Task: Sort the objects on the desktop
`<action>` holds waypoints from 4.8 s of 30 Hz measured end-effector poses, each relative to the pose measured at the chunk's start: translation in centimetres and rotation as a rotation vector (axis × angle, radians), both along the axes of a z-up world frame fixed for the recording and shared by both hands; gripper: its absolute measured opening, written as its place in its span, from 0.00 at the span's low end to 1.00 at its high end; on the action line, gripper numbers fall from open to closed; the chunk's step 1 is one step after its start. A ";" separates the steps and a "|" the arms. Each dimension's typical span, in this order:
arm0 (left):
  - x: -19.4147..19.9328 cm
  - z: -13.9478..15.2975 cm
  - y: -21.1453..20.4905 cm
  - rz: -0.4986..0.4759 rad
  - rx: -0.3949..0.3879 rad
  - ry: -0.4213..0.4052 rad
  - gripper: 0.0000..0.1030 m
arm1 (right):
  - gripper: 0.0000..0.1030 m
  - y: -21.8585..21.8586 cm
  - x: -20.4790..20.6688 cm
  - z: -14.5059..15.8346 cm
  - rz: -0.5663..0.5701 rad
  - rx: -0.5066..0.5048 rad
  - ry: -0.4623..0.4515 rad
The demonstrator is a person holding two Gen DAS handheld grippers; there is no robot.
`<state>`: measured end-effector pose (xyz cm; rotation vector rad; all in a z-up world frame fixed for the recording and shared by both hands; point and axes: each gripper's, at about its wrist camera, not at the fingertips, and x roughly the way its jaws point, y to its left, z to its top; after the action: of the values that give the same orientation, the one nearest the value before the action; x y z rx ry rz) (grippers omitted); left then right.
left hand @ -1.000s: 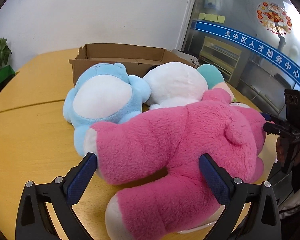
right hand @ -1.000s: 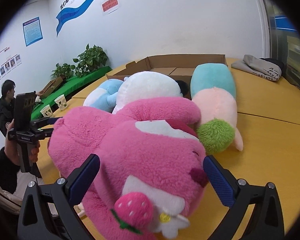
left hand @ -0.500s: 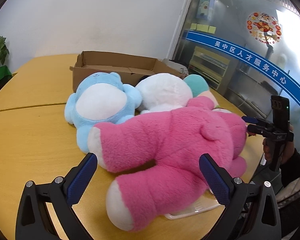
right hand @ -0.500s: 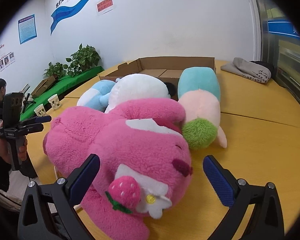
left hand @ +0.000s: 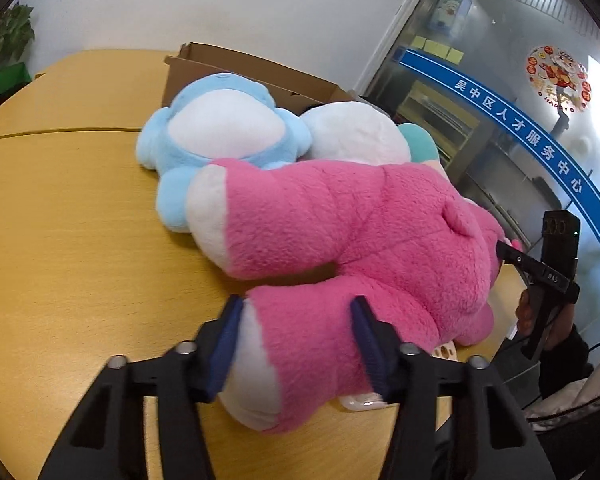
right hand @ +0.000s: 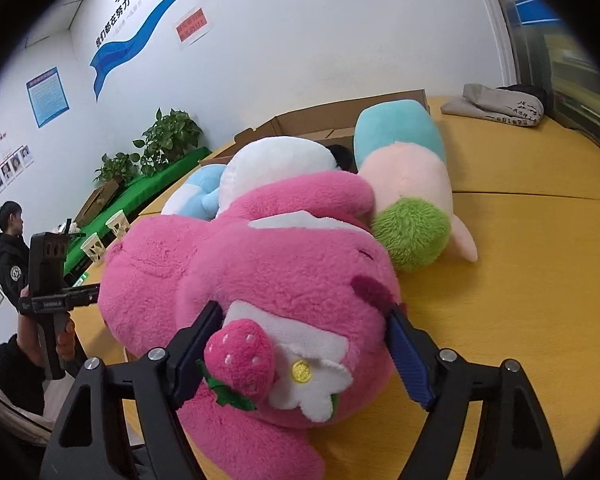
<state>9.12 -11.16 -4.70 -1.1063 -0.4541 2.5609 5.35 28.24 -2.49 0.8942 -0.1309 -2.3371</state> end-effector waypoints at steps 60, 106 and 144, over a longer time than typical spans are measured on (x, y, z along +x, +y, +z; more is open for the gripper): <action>1.2 -1.7 -1.1 0.015 0.277 -0.072 0.43 | 0.75 0.9 -2.3 -1.4 0.027 -0.115 -0.150; -52.4 11.4 -6.7 -0.007 -0.001 0.033 0.39 | 0.64 -9.0 -51.8 9.7 0.015 -0.015 0.130; -52.6 6.2 -2.8 -0.026 -0.298 -0.061 0.77 | 0.71 -16.4 -55.1 4.3 0.017 0.355 -0.115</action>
<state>-43.48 -13.97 1.52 -1.2819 -0.0704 2.6362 -49.78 11.81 1.81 1.1943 0.2518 -2.3317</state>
